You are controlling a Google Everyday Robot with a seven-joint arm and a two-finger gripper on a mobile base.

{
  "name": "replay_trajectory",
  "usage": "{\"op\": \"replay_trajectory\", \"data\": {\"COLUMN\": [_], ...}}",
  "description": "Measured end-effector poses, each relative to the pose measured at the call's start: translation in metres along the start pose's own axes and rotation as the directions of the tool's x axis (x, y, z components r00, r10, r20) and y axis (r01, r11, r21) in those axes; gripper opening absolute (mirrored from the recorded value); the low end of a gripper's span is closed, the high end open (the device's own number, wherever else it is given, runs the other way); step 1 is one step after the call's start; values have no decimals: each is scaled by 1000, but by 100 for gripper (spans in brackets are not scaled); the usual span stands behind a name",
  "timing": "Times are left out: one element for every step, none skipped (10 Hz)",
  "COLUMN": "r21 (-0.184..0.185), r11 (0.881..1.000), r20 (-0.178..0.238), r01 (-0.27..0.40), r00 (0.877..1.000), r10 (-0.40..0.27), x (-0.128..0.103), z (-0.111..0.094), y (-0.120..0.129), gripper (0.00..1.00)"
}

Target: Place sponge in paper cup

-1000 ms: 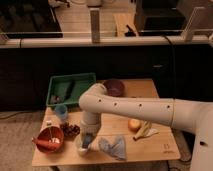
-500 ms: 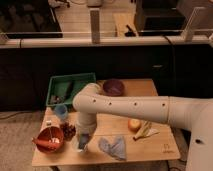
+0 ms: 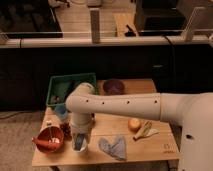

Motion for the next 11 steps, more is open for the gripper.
{"op": "replay_trajectory", "data": {"r21": [-1, -1, -2, -4, -5, -11, -19, -27, -30, -30, -30], "r11": [1000, 1000, 1000, 1000, 1000, 1000, 1000, 1000, 1000, 1000, 1000], "r20": [-5, -10, -15, -20, -27, -35, -41, -48, -50, -50, -50], "r01": [-9, -16, -18, -21, -21, -17, -6, 3, 7, 7, 7], "r00": [1000, 1000, 1000, 1000, 999, 999, 999, 999, 999, 999, 999], "r10": [9, 16, 18, 21, 21, 16, 6, -4, -8, -9, -9], "x": [2, 4, 5, 6, 6, 7, 6, 5, 5, 5, 5], "z": [-1, -4, -6, -7, -9, -10, -10, -12, -12, -12, -12], "y": [1, 3, 3, 5, 7, 7, 6, 6, 6, 6, 6], "gripper": [80, 80, 80, 80, 80, 80, 80, 80, 80, 80, 80]}}
